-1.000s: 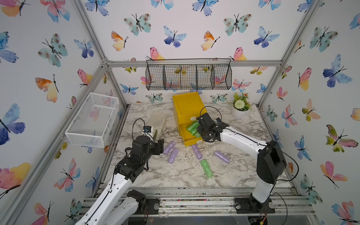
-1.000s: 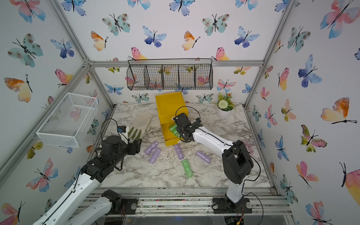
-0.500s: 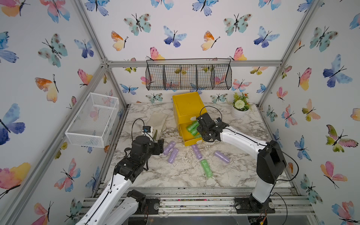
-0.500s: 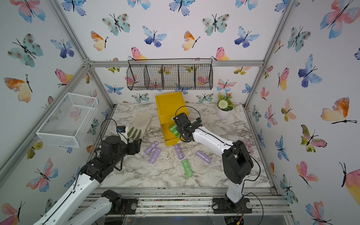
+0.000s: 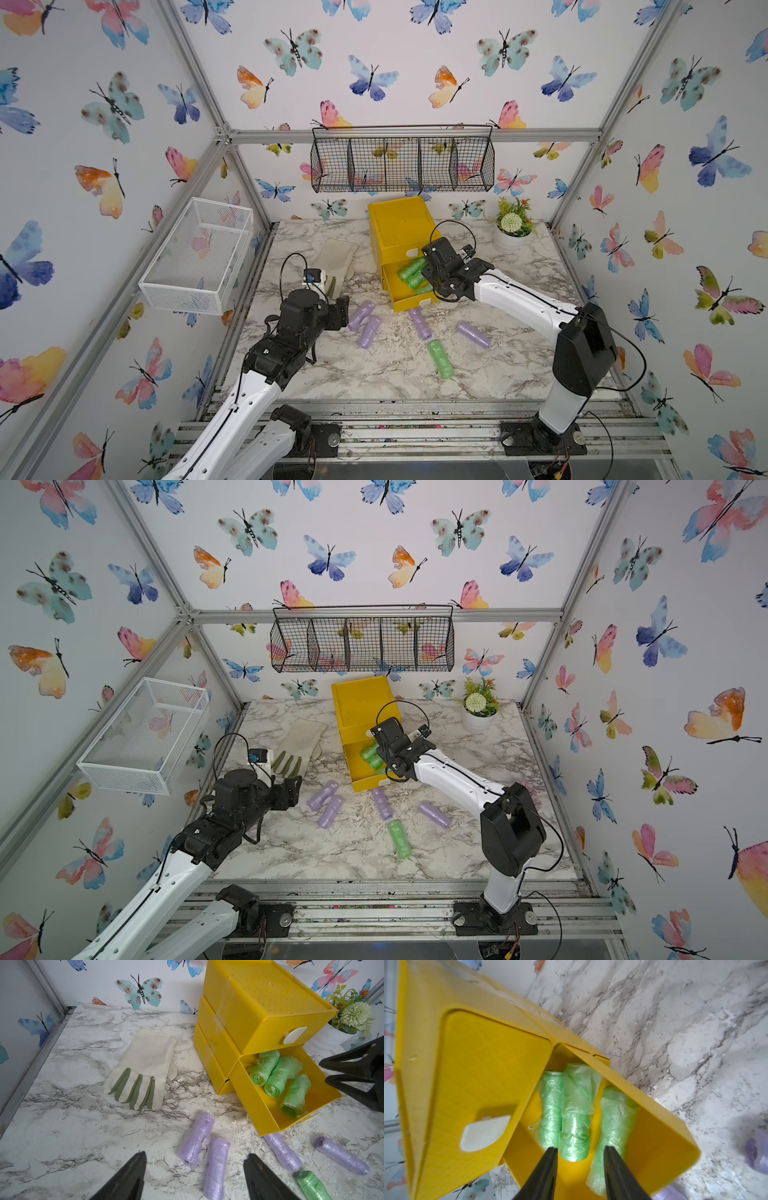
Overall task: Sort the rolls of trash bags by color and place them into the drawer
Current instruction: Place the roll of trash bags in the drawer.
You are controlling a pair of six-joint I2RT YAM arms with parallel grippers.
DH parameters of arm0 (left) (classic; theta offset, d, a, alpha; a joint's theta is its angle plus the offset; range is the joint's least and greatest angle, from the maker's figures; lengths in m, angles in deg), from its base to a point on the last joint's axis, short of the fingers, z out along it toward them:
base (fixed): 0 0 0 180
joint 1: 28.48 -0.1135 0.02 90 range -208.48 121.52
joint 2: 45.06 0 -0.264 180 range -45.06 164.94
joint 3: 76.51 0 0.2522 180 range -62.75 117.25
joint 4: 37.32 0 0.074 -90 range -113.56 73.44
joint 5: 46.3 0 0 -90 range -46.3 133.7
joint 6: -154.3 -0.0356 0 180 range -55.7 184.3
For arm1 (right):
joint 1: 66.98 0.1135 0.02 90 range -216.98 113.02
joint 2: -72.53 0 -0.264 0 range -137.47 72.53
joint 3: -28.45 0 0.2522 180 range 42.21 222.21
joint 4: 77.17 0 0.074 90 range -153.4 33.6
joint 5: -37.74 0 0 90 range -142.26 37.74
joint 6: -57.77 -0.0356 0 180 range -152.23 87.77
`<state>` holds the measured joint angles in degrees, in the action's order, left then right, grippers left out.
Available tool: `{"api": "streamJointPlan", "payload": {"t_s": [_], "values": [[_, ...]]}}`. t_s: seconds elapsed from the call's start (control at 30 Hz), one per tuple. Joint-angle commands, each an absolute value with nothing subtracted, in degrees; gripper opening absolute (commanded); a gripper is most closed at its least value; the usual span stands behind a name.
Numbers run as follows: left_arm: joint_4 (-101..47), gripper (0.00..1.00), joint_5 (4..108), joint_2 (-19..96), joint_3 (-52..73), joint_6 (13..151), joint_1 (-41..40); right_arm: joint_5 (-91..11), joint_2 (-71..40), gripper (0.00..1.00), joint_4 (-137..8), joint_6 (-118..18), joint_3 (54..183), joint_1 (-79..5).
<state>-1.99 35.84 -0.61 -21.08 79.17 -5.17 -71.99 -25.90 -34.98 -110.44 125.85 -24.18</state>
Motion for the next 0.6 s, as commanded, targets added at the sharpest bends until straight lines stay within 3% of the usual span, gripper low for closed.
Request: {"api": "streamJointPlan", "payload": {"t_s": [0.0,0.23,0.4,0.57], "values": [[-2.99,0.78,36.49,-1.20,-21.70,79.59,-5.63,-73.62,-20.82,0.42,-36.94,-103.98,124.94,-23.66],[-3.24,0.78,36.68,-1.03,-21.86,79.84,-5.80,-75.86,-6.58,0.44,-39.38,-93.08,112.03,-23.48],[-3.88,0.78,38.42,0.18,-22.14,80.62,-6.20,-76.93,9.43,0.50,-44.79,-81.55,97.34,-23.56],[-3.22,0.77,42.35,3.47,-21.38,81.67,-6.24,-81.22,21.75,0.54,-40.66,-80.43,88.81,-23.91]]}}
